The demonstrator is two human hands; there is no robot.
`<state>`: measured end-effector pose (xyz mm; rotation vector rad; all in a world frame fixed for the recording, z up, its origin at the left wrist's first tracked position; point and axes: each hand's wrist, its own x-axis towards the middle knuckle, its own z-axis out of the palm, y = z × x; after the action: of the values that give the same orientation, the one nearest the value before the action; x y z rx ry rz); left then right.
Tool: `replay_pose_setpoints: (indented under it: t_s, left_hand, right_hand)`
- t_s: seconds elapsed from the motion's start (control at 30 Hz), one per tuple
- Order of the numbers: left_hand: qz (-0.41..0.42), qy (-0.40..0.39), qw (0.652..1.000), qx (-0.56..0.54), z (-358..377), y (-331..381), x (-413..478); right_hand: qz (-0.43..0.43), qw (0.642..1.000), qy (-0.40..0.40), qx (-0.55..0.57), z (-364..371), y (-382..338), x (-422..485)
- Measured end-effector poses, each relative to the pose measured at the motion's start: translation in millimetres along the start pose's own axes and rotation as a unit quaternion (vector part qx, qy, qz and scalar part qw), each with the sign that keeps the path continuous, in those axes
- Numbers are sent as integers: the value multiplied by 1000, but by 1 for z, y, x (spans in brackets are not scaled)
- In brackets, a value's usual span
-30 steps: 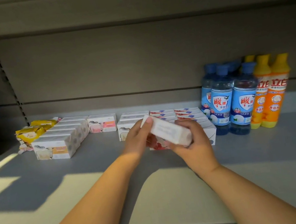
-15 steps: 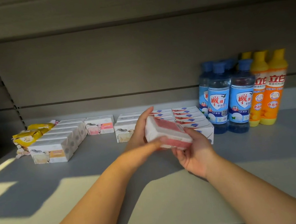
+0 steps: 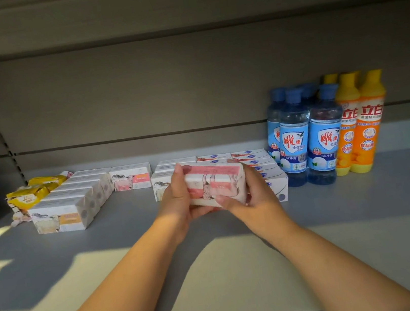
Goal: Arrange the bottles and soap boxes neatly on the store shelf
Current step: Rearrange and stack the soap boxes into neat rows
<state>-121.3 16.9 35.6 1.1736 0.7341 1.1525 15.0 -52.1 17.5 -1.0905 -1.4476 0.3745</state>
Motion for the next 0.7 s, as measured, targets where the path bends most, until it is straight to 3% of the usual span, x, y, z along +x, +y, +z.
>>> replay_pose_setpoints:
  t_s: [0.13, 0.2, 0.27, 0.33, 0.43, 0.5, 0.57, 0.7]
  left_hand:
    - [-12, -16, 998, 58, 5, -1, -4]
    - [39, -18, 987, 156, -1, -3, -6]
    - [91, -95, 964, 231, -6, 0, -14]
    - [148, -166, 946, 234, -12, -8, -13]
    - [217, -171, 927, 253, -12, -6, -12]
    - [262, -110, 924, 254, -10, -4, -13]
    - [272, -60, 938, 206, -7, -4, -13]
    - [200, 16, 971, 130, -3, -6, -11]
  right_hand:
    - [38, 990, 43, 127, -1, -8, -3]
    - [131, 969, 60, 199, -5, -10, 1]
    - [249, 936, 55, 241, -11, -16, 8]
    - [329, 906, 38, 262, -16, -20, 10]
    - [405, 870, 14, 282, -19, -23, 9]
    - [410, 866, -18, 287, -18, -23, 8]
    - [371, 886, -53, 274, -14, -23, 10]
    - [267, 939, -50, 209, -6, -22, 8]
